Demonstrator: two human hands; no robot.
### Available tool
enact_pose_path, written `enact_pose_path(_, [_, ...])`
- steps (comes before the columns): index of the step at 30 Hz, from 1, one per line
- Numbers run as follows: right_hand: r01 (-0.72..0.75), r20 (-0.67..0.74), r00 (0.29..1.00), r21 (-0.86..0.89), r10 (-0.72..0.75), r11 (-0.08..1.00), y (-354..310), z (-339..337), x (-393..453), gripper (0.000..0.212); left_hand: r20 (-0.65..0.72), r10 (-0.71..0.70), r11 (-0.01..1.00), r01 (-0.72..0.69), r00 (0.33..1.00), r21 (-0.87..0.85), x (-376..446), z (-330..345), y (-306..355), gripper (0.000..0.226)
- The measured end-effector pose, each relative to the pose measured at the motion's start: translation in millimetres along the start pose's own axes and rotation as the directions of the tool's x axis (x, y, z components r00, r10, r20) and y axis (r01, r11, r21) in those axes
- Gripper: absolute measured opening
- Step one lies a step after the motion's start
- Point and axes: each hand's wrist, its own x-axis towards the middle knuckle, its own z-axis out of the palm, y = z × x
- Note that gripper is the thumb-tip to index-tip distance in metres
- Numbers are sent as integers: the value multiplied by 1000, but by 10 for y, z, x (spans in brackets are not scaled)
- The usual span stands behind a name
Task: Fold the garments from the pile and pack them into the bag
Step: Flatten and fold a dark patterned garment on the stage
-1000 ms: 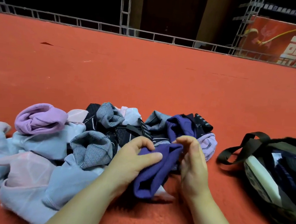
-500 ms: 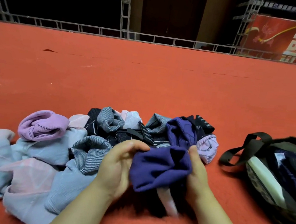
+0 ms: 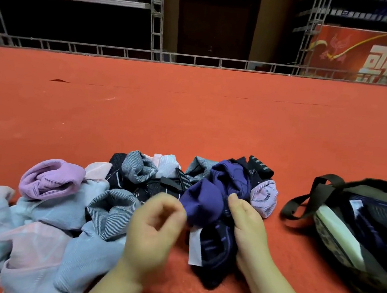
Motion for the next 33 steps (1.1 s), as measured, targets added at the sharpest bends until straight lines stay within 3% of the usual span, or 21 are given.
enact_pose_path(1, [29, 11, 1000, -19, -29, 999, 10, 16, -13, 71, 119, 64, 995, -72, 991, 62, -34, 44, 29, 8])
enact_pose_path(3, [83, 51, 995, -41, -81, 996, 7, 40, -38, 44, 265, 172, 958, -224, 949, 180, -55, 81, -14, 8])
enact_pose_path(5, [123, 148, 982, -55, -114, 991, 23, 31, -55, 35, 267, 186, 930, -256, 946, 262, -16, 81, -108, 12])
enact_pose_path(6, [130, 196, 974, -60, -116, 990, 35, 29, -66, 39, 224, 132, 938, -195, 966, 286, 0, 81, -146, 14])
enact_pose_path(8, [130, 267, 957, -58, -110, 990, 69, 40, -79, 52, 96, -85, 969, 60, 992, 238, 23, 80, -192, 23])
enact_pose_path(10, [139, 315, 942, -56, -115, 989, 93, 67, -95, 63, 47, -278, 948, 266, 959, 175, 40, 72, -245, 38])
enact_pose_path(12, [119, 353, 929, -3, -110, 993, 101, 85, -125, 78, 93, -369, 923, 353, 925, 154, 44, 69, -280, 48])
enact_pose_path(15, [30, 344, 937, 103, -64, 994, 61, 76, -152, 96, 113, -409, 912, 404, 905, 68, 18, 88, -303, 47])
enact_pose_path(20, [-55, 273, 962, 95, 27, 994, -2, 54, -110, 93, 65, -522, 838, 526, 850, -148, 26, 93, -314, 6])
enact_pose_path(23, [-62, 203, 978, 100, 41, 993, -18, 24, -66, 95, 54, -571, 773, 559, 819, -299, 61, 85, -284, 21])
enact_pose_path(27, [-52, 147, 988, 115, 35, 992, -32, -83, 13, 95, 43, -696, 580, 596, 717, -556, 201, -10, -240, 46])
enact_pose_path(30, [-62, 156, 987, 111, 45, 992, -13, -164, 67, 78, 13, -736, 550, 609, 677, -572, 260, -96, -238, 42])
enact_pose_path(33, [-99, 255, 964, 95, 72, 991, -1, -203, 85, 60, 43, -679, 664, 638, 733, -389, 234, -135, -244, 34])
